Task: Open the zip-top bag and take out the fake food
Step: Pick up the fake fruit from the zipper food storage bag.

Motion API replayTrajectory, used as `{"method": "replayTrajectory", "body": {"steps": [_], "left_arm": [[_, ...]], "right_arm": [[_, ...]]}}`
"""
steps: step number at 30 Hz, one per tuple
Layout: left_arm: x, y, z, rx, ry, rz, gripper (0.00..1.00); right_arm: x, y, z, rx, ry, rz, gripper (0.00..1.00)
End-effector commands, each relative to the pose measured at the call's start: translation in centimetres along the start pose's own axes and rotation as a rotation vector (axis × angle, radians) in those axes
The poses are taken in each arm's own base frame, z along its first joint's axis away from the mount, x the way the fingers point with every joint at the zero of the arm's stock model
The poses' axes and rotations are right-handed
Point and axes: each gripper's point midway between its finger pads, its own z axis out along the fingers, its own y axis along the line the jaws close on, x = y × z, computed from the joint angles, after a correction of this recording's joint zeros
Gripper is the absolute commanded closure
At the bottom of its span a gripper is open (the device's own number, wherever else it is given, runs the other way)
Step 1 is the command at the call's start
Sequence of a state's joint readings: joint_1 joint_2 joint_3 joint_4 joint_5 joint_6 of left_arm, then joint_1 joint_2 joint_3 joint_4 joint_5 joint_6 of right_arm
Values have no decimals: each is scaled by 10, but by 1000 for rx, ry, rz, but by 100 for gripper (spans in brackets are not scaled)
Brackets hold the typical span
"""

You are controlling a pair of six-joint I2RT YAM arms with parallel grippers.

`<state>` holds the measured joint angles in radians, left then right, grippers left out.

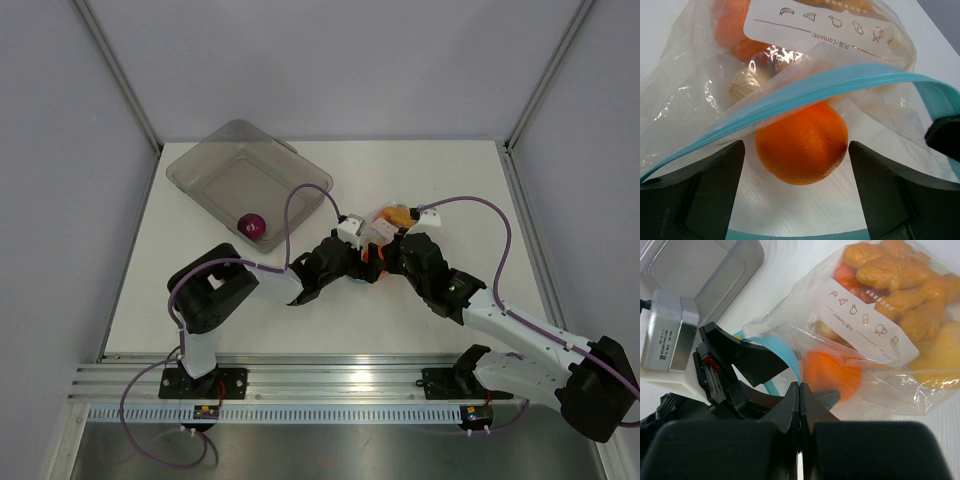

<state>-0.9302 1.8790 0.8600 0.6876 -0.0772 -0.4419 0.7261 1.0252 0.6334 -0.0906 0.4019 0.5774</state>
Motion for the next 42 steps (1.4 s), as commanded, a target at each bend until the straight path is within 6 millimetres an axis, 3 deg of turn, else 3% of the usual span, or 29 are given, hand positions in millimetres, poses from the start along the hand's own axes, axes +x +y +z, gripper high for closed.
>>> {"method": "replayTrajectory", "body": {"steps": [1,9,12,15,23,34,42], "left_arm": [[-12,-6,11,6,-31,5,11],[-1,-6,19,12,17,14,14],[-2,-9,17,28,18,21,20],[-7,-10,13,32,3,26,28],[-35,-15,-9,40,-79,35,37],[-32,-24,-27,53,21,-4,37],[-42,-23,-43,21,57,3,37]], "right_arm": [[-16,4,-1,-11,-61,36,100],[-16,4,-1,-13,-63,39,100],[-16,3,-1,-9,-63,38,100],[-16,2,-2,-5,-66,39,100],[-14,2,1,-2,-61,39,100],[-17,-19,12,134,-107,72,100],[-11,-27,21,200,-89,63,100]]}}
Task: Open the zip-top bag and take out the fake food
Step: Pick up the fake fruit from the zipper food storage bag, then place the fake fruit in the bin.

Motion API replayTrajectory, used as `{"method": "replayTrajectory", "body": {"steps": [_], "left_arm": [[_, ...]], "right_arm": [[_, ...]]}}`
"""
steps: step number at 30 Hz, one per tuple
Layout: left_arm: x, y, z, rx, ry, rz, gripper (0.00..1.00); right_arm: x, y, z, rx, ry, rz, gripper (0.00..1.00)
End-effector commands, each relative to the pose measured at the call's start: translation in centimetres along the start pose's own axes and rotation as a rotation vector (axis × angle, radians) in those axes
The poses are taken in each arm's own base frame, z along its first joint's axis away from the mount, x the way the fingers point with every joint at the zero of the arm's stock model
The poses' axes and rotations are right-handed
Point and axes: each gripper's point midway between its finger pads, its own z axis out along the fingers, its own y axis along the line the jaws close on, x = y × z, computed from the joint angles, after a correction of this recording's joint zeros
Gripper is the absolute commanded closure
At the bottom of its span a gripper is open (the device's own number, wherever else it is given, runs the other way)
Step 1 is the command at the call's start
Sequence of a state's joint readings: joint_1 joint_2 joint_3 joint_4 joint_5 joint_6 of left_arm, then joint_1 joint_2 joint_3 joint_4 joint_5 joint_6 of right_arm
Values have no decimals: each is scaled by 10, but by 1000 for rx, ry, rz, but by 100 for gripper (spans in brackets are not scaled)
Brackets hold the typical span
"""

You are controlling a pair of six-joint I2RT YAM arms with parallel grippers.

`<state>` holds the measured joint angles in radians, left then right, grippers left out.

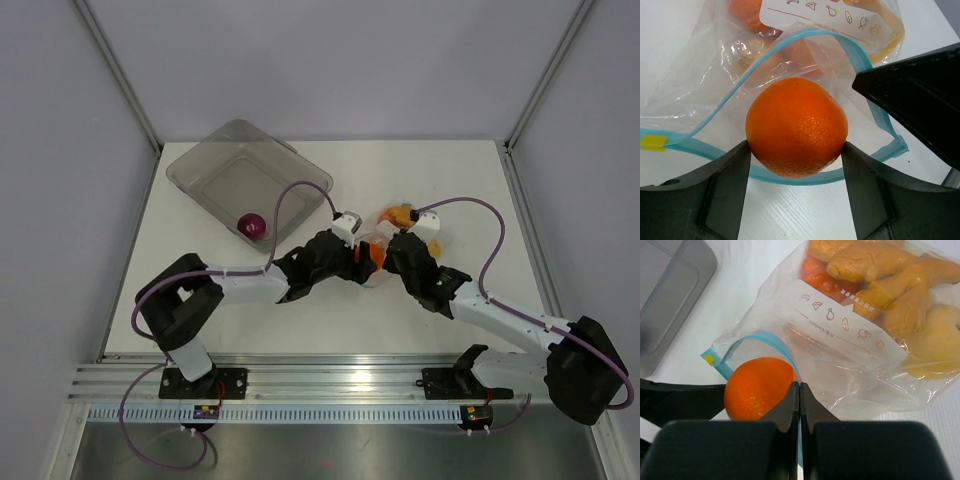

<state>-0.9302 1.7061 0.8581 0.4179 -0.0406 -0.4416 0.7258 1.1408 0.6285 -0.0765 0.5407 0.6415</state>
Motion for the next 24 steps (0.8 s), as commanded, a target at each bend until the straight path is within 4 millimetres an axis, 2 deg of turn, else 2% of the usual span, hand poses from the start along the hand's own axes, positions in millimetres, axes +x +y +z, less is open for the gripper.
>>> {"method": "replayTrajectory", "body": {"steps": [1,4,6,7,8,11,18,19,20,22,24], "left_arm": [[-34,-14,-13,28,-43,-7,37],[-36,-8,-17,19,-23,-33,37],[-29,-8,-18,77,53,-58,37],[-36,-9,-17,90,61,-78,37],[-33,-10,-18,114,90,-87,38],[-36,2,-23,131,111,-134,38],[-66,10,-54,214,30,-207,38],[-78,6,-63,242,1,-220,38],[-76,11,-69,258,2,-233,38],[-92,11,-83,270,-54,-237,38],[-97,22,-91,238,-87,-244,38]], "right_arm": [[-25,0,-1,35,-79,54,100],[-28,-2,-3,35,-93,63,100],[-29,-1,-4,26,-98,71,100],[-30,0,-6,21,-100,70,100],[-30,-1,-7,21,-100,70,100],[-31,-1,-8,16,-103,71,100],[-29,0,-7,15,-98,61,100],[-30,-1,-7,17,-100,61,100],[-30,0,-7,15,-100,61,100],[-31,0,-8,14,-101,60,100],[-31,0,-8,13,-103,60,100]]}}
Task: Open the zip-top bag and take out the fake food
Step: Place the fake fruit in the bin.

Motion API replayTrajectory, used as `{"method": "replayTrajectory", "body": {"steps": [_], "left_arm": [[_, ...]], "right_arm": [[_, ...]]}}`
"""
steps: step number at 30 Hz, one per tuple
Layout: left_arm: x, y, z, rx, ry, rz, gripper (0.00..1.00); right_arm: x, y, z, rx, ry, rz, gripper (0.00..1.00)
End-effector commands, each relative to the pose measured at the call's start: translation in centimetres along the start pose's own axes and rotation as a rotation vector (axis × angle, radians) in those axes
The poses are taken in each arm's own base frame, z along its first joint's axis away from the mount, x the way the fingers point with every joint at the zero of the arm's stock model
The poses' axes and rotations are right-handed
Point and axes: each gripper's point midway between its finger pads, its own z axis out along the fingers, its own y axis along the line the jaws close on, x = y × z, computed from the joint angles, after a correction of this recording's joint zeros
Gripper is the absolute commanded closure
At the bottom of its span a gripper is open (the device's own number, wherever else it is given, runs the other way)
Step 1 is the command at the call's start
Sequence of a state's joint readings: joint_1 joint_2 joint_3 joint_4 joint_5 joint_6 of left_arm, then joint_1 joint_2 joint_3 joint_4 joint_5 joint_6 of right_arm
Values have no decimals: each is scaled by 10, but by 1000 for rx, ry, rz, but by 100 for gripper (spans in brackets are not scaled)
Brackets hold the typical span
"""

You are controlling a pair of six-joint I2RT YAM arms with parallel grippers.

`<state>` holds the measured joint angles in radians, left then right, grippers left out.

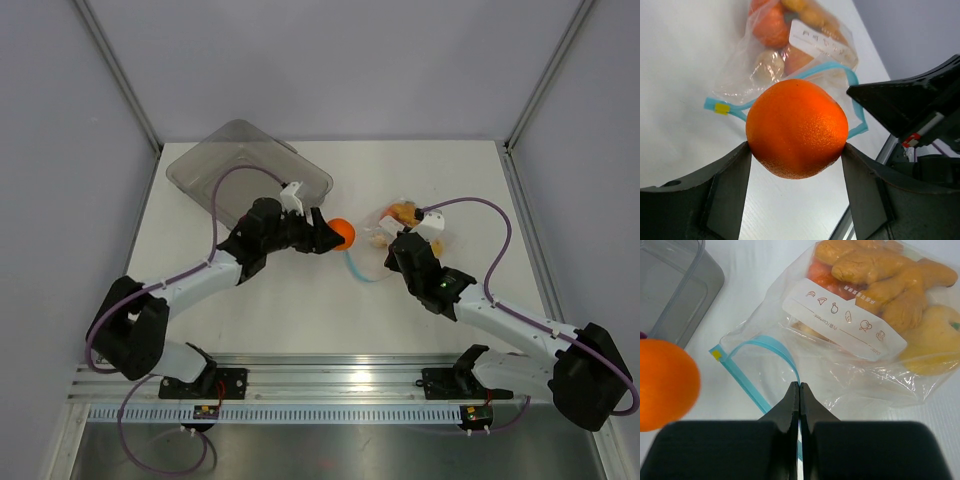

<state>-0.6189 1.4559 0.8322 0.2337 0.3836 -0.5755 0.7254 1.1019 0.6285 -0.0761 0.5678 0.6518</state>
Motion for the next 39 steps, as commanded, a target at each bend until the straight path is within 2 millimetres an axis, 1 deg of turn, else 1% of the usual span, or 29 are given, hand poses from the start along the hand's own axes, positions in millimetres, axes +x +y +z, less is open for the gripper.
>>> {"method": "replayTrajectory", "body": {"steps": [1,2,3,5,6,7,8,12,13,15,17,21,22,25,28,36,39], "left_arm": [[-36,-21,-27,72,-135,18,38],[-43,-12,-31,37,-167,13,38],[-42,-2,-35,3,-184,3,38],[-59,16,-48,-89,-275,-5,38],[-60,25,-52,-125,-297,-17,37],[-66,36,-57,-175,-335,-30,37],[-75,43,-65,-198,-373,-40,37],[-92,64,-81,-290,-457,-64,38],[-94,76,-87,-335,-483,-77,38],[-98,82,-93,-354,-516,-91,39],[-101,99,-101,-411,-558,-117,39],[-103,120,-109,-455,-582,-151,37],[-101,123,-109,-458,-578,-155,37],[-102,126,-109,-466,-573,-159,30],[-98,129,-109,-484,-555,-169,19],[-95,130,-111,-500,-549,-195,7],[-93,122,-111,-461,-544,-191,7]], "right_arm": [[-19,0,-2,13,-63,33,100],[-18,0,-2,12,-61,29,100],[-18,0,-1,13,-60,28,100],[-19,1,-2,10,-61,29,100],[-18,1,-1,9,-58,28,100],[-18,1,-1,7,-60,28,100],[-18,2,-1,6,-59,28,100],[-17,3,0,-1,-58,27,100],[-16,3,0,0,-54,25,100],[-16,4,1,2,-50,22,100],[-15,4,1,3,-48,20,100],[-17,3,-1,-3,-55,28,100],[-17,4,-1,-4,-55,27,100],[-16,4,-1,-8,-52,28,100],[-16,7,0,-16,-50,29,100],[-15,6,-1,-15,-44,20,100],[-16,6,-1,-14,-44,8,100]]}}
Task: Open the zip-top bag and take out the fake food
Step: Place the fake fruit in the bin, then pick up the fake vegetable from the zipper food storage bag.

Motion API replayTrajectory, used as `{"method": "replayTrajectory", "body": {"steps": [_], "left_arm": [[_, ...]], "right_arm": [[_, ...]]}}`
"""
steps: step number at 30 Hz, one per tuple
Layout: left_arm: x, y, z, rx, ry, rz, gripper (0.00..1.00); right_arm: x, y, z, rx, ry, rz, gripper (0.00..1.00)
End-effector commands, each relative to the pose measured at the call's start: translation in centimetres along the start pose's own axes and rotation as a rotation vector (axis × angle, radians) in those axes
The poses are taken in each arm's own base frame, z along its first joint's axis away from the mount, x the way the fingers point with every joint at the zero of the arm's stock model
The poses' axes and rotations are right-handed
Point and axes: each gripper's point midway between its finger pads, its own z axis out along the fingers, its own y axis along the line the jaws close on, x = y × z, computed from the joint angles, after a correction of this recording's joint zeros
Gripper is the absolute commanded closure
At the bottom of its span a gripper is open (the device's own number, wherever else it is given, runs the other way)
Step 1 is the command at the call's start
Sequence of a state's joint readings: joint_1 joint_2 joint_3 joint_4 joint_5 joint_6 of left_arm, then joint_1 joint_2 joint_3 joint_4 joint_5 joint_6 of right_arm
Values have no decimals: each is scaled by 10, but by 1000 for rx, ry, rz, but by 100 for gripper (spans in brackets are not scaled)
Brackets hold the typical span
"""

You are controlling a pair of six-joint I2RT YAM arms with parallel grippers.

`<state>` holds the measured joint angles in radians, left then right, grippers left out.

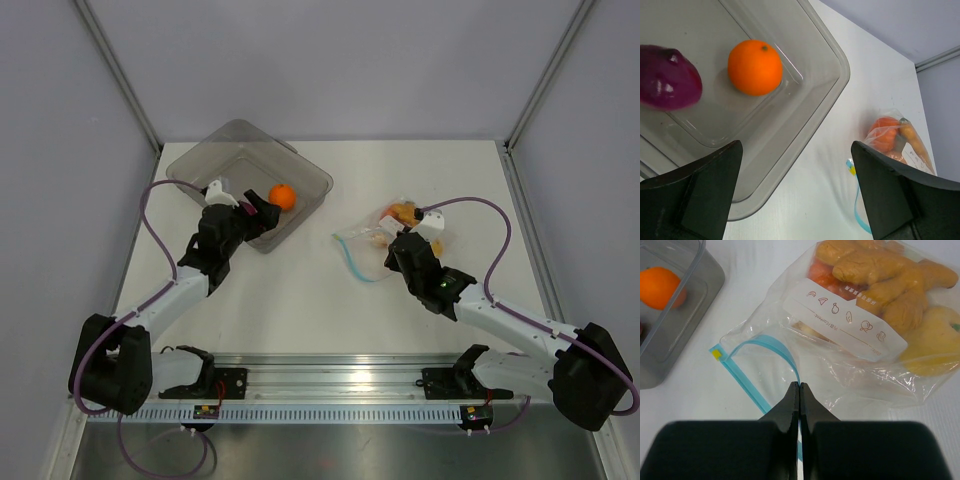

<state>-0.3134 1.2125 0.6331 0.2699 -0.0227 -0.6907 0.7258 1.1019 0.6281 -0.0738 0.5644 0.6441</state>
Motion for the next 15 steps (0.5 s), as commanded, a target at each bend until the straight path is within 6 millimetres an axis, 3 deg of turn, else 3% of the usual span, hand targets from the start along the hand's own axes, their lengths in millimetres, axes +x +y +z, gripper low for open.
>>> {"method": "replayTrajectory", "body": {"steps": [1,4,8,12,15], "left_arm": [[-12,-12,-6,46,-41,-14,7],[-7,-27,-12,131,-31,-20,10],[16,-46,-15,196,-32,34,11],[38,-84,-18,250,-41,141,13],[47,-98,-19,280,-22,182,15]], "right_arm": [[-16,5,-1,-9,-46,15,100],[-16,5,-2,-15,-39,-6,100],[-16,7,-2,-24,-36,-17,100],[-16,6,-2,-20,-32,-40,100],[-19,6,-5,-22,-35,-56,100]]}}
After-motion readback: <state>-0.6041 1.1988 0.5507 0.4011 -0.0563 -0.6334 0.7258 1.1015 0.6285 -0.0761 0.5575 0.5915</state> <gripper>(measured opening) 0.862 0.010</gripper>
